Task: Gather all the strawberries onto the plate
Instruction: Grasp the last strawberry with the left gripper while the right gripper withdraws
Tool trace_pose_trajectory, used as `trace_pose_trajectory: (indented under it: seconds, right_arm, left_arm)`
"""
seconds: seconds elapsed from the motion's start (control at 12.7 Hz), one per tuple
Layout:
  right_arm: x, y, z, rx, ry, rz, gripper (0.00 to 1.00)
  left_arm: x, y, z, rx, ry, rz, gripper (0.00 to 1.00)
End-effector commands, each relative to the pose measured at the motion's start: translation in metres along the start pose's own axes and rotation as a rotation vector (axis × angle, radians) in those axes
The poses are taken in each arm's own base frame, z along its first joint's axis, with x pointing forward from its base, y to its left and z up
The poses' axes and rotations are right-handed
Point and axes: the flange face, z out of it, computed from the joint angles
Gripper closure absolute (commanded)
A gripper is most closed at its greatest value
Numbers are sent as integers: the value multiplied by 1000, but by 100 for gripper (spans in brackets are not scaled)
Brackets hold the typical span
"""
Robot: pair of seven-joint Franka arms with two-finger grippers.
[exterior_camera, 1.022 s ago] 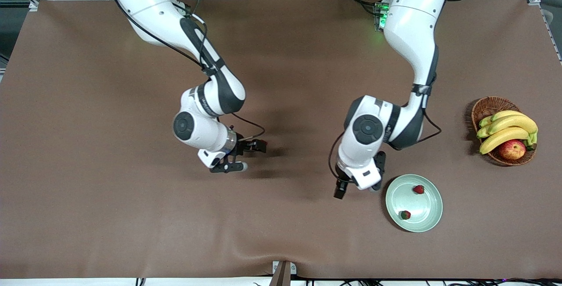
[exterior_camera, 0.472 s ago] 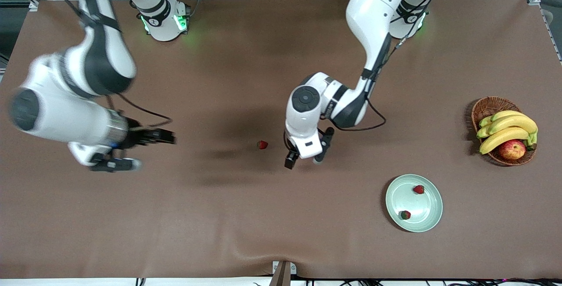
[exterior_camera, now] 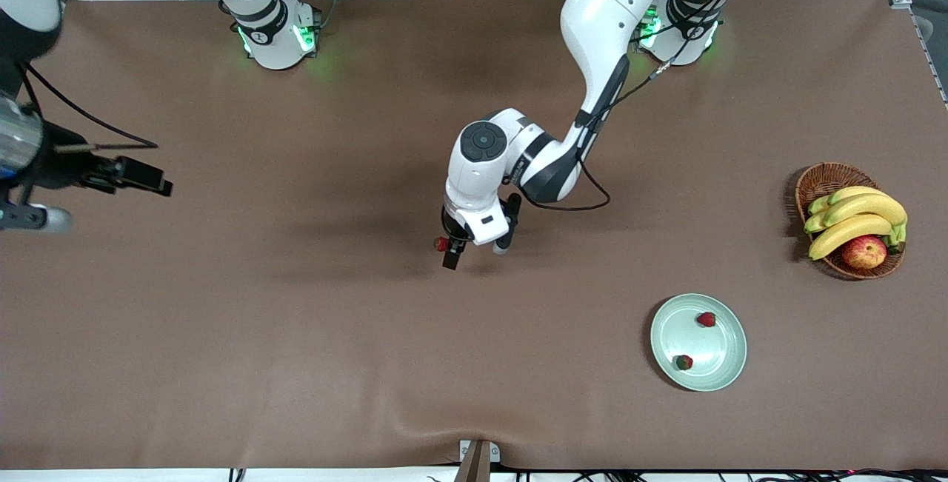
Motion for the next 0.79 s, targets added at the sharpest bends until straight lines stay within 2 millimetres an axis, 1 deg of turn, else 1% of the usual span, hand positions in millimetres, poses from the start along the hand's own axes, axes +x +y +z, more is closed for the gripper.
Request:
trace_pose_trajectory:
  seconds: [0.0, 0.08, 0.24, 0.31, 0.39, 0.47, 0.55, 0.63, 0.71]
  right_arm:
    - [-31, 20, -32, -39, 2, 2, 0]
    - [-36, 34, -38, -37, -5, -3, 0]
    - [-42, 64, -46, -29, -6, -47, 0]
    - [-44, 75, -50, -27, -5, -62, 0]
    - [-48, 82, -56, -30, 6, -68, 0]
    - [-52, 87, -60, -54, 9, -72, 0]
    - [-56, 83, -60, -104, -12, -103, 0]
    - [-59, 77, -60, -150, -29, -131, 0]
    - [-61, 74, -63, -155, -26, -139, 0]
  left_arm:
    - [-4, 0, 14, -8, -14, -79, 0]
    - [-5, 2, 17, -28, -27, -82, 0]
    - [-8, -1, 31, -56, -49, -72, 0]
    - [-15, -6, 38, -62, -57, -60, 0]
    - [-15, -7, 40, -68, -59, -56, 0]
    - [-17, -10, 44, -65, -58, -49, 0]
    - [-21, -15, 49, -61, -56, -39, 0]
    - [-20, -16, 51, -58, -54, -36, 0]
    - [-20, -19, 56, -52, -50, -34, 0]
